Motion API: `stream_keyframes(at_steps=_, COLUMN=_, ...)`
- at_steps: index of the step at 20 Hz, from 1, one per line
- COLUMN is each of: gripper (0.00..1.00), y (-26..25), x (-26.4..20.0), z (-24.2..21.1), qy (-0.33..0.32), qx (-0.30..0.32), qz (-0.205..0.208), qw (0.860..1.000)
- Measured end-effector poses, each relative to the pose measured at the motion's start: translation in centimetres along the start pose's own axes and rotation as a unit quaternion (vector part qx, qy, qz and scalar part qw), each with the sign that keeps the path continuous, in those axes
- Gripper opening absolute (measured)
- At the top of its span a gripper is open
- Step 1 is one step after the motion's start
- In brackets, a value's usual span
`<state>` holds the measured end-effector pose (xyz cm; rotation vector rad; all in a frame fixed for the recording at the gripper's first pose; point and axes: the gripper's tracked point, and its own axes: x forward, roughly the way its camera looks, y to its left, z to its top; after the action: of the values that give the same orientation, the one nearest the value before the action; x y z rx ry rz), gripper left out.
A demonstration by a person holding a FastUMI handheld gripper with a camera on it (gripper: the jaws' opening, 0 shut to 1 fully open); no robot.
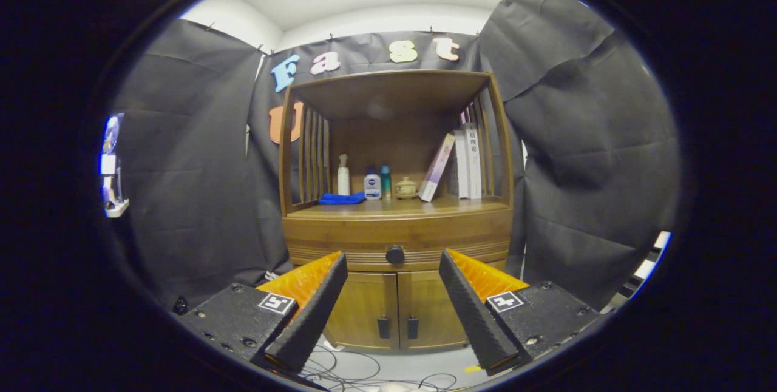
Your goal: Pull open the drawer, take out the items inside it, and place them on the countertop above the cabinet.
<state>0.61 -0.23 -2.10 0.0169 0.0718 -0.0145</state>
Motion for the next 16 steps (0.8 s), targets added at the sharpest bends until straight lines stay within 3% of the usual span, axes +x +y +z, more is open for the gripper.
stream_keyframes(at_steps=16, gripper=1.00, y=-1.6, x=2.4, z=-2.5, qy=0.013, qx=-0.002, qz=-0.011, qw=1.000)
